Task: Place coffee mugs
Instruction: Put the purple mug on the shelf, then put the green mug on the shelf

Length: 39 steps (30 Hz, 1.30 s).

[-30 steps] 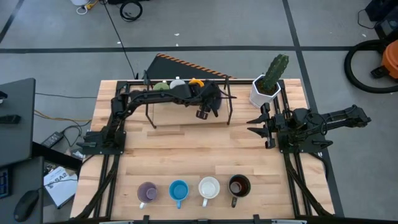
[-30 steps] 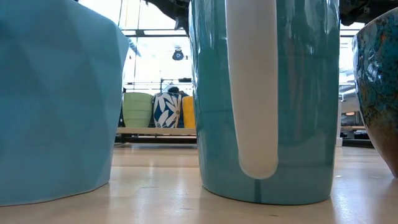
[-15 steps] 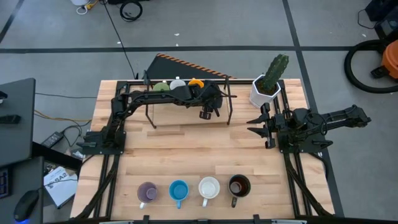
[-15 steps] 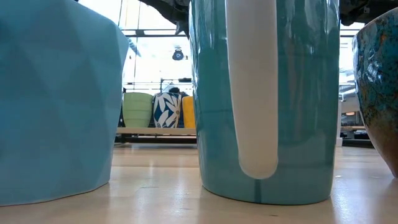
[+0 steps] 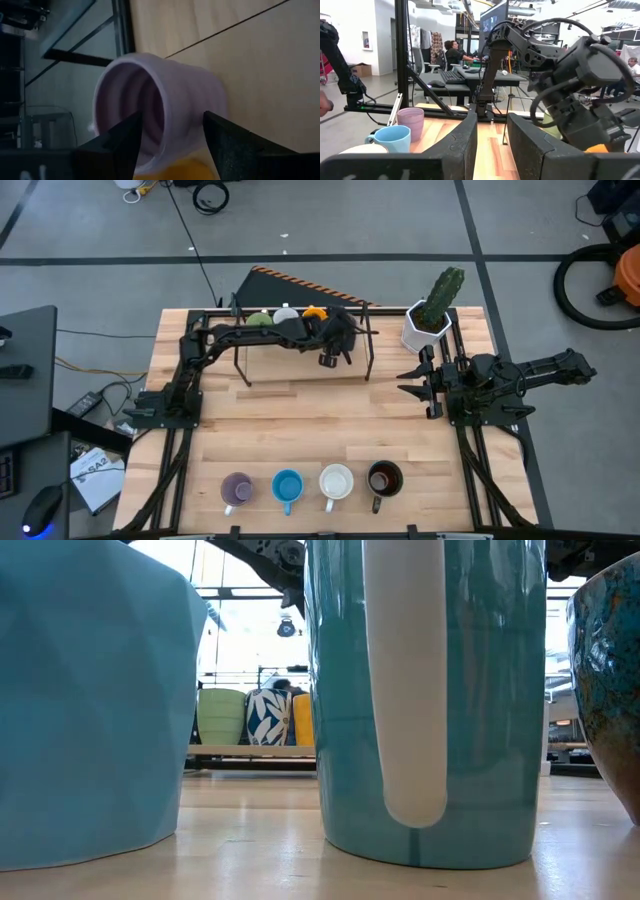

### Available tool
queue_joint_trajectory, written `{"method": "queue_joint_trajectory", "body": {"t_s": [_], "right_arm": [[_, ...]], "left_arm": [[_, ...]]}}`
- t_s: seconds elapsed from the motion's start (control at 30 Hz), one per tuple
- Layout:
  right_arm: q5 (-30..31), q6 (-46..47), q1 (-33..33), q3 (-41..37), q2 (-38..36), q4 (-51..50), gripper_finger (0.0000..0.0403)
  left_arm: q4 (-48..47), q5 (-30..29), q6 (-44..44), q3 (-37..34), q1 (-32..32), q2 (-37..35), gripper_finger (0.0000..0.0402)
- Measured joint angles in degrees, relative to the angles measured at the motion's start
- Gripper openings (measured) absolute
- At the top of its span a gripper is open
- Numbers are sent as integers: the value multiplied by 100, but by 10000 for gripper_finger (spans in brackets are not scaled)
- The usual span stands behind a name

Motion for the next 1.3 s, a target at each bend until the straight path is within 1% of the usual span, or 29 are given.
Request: {"method": "queue_joint_trajectory", "body": {"t_s": [0.1, 0.27, 0.53, 0.73, 0.87, 0.9, 0.97, 1.03, 1.1, 1.17, 1.23, 1.3], "right_arm": [[0, 0, 0, 0, 0, -1, 114], [0, 0, 0, 0, 0, -2, 114], [0, 0, 0, 0, 0, -5, 114], [0, 0, 1, 0, 19, -49, 114], [0, -12, -4, 0, 22, -48, 114], [0, -26, -4, 0, 22, -48, 114], [0, -34, -4, 0, 22, -75, 114], [0, -49, -4, -2, 22, -85, 114], [0, -93, -4, -2, 22, -83, 114], [0, -110, -4, -2, 22, -85, 114], [0, -119, -4, -2, 22, -50, 114], [0, -138, -4, -2, 22, -34, 114]], "left_arm": [[51, 7, -17, 2, 31, 40, 217], [76, 184, -44, 2, 43, 44, 217], [127, 197, -97, 2, 37, 0, 217], [116, 194, -152, 153, 2, -227, 217], [-14, 216, -214, 220, -226, -547, 217], [-198, 321, -259, 221, -324, -638, 217], [-554, 781, -494, 221, -541, -838, 217], [-953, 1430, -888, 221, -786, -1007, 217], [-1362, 2201, -1345, 221, -1048, -1148, 217], [-1589, 2848, -1838, 221, -1324, -1263, 217], [-1662, 3219, -2268, 223, -1649, -1283, 217], [-1818, 3257, -2619, 220, -2001, -1261, 217]]}}
